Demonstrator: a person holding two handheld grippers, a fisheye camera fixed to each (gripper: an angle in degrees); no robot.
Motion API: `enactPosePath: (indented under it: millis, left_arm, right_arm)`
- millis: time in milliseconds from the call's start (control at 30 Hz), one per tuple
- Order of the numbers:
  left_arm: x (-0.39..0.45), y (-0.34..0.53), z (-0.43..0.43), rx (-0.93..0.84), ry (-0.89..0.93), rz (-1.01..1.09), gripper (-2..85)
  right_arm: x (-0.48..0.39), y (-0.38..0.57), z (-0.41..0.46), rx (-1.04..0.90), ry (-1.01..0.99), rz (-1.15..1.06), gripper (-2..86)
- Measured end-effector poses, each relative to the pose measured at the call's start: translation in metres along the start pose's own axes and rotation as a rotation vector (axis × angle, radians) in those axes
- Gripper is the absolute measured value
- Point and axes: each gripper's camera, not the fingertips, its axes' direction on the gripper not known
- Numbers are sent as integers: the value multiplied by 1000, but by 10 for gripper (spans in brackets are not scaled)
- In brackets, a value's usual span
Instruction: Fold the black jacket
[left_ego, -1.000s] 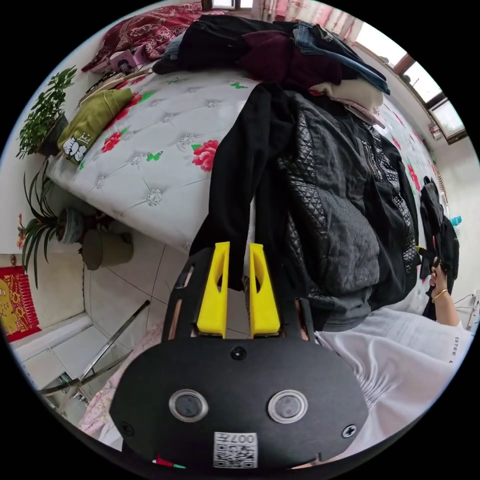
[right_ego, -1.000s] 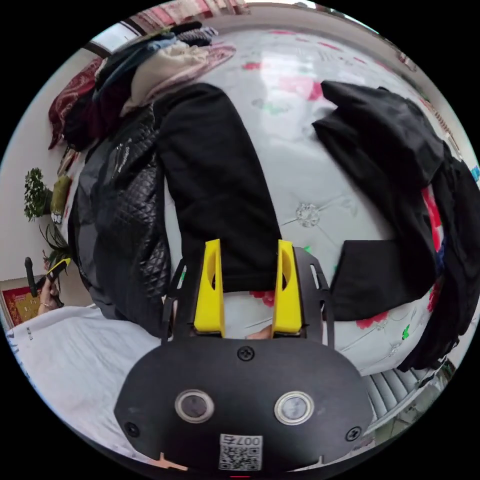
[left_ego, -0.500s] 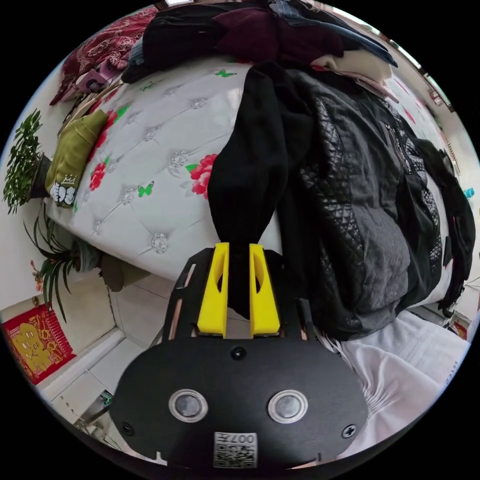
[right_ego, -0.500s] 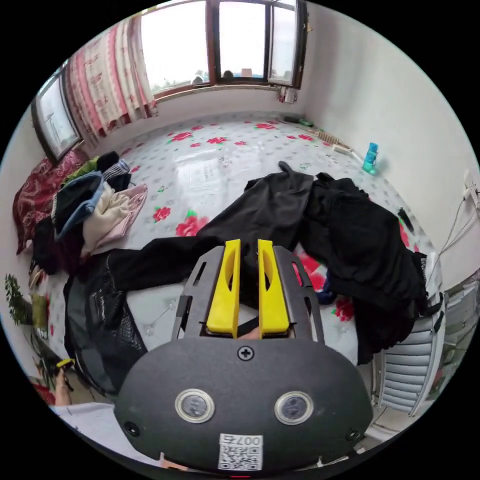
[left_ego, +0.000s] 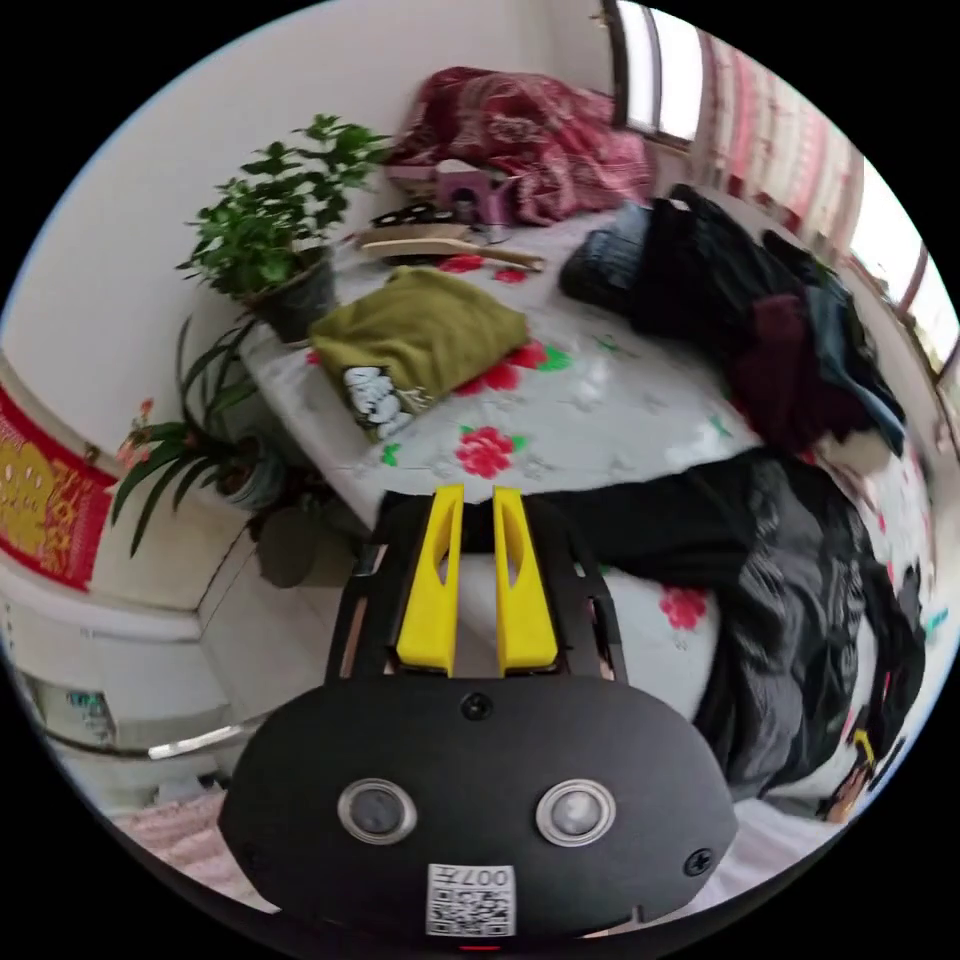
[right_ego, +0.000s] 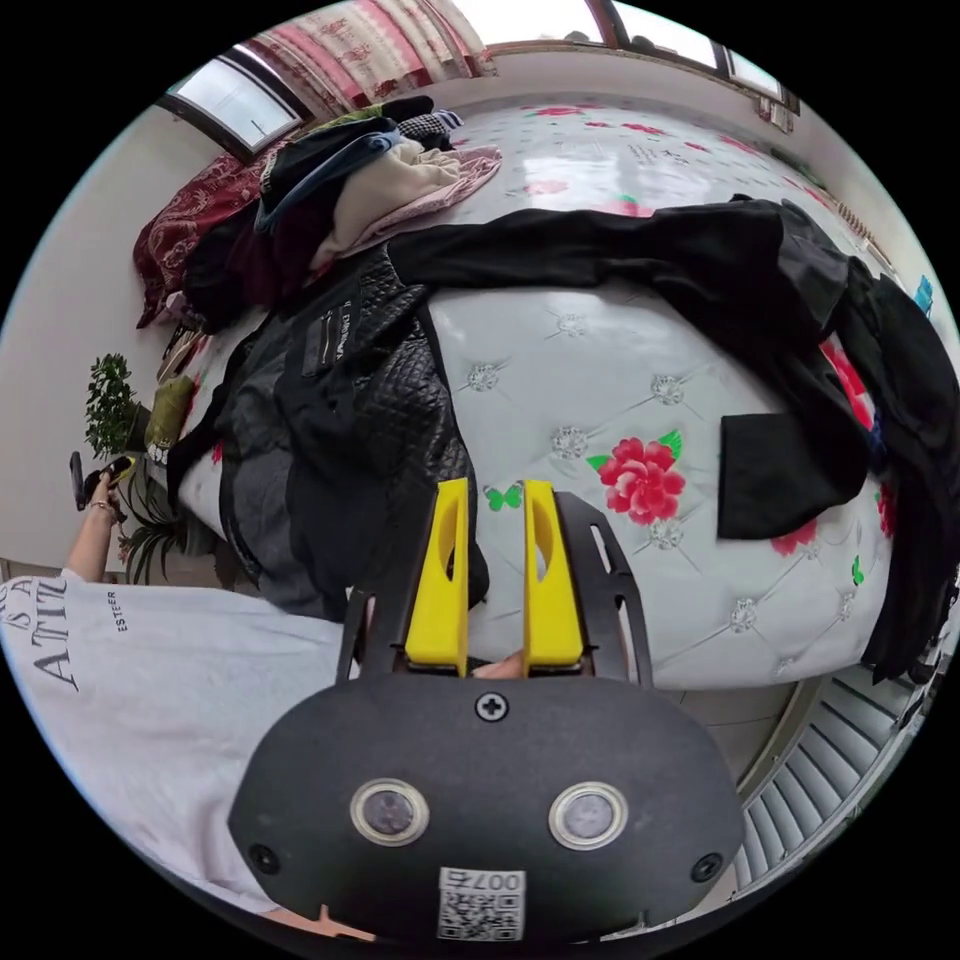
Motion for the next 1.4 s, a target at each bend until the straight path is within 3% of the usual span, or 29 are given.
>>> enactPosePath:
  millis: [167, 333, 433, 500, 567, 633, 767, 933, 1067, 1167, 1300, 1400]
  left_arm:
    - [97, 174, 1, -122, 355, 300, 96]
    - [143, 299, -9, -201, 394, 393, 110]
    - [164, 313, 0, -276, 394, 463, 93]
    - [172, 303, -3, -309, 389, 491, 5]
    - [173, 271, -26, -300, 613, 520, -5]
    - [164, 237, -47, -259, 678, 467, -7]
    - [146, 171, -90, -99, 660, 339, -7]
    - [150, 202, -110, -81, 521, 460, 17]
    - [138, 283, -100, -145, 499, 502, 94]
    - [147, 348, -85, -255, 482, 570, 136]
    - [169, 360, -68, -274, 397, 629, 131]
    - [194, 344, -42, -354, 328, 646, 55]
  right_arm:
    - [-15, 29, 18, -59, -27, -142, 97]
    - [-42, 36, 45, -105, -68, -326, 96]
    - [-52, 35, 65, -149, -77, -359, 58]
    - [-58, 26, 66, -163, -140, -336, 29]
    - [-62, 15, 53, -124, -245, -309, 18]
    - [-65, 2, 36, -57, -376, -272, 13]
    - [-86, -41, 9, 94, -504, -168, 15]
    - [-137, -63, 21, 53, -440, -266, 31]
    - [-119, -19, 23, 100, -335, -331, 48]
    - [-87, 15, 43, 32, -256, -301, 60]
    - [-65, 46, 59, 58, -206, -256, 71]
    - [-65, 52, 80, 16, -220, -224, 60]
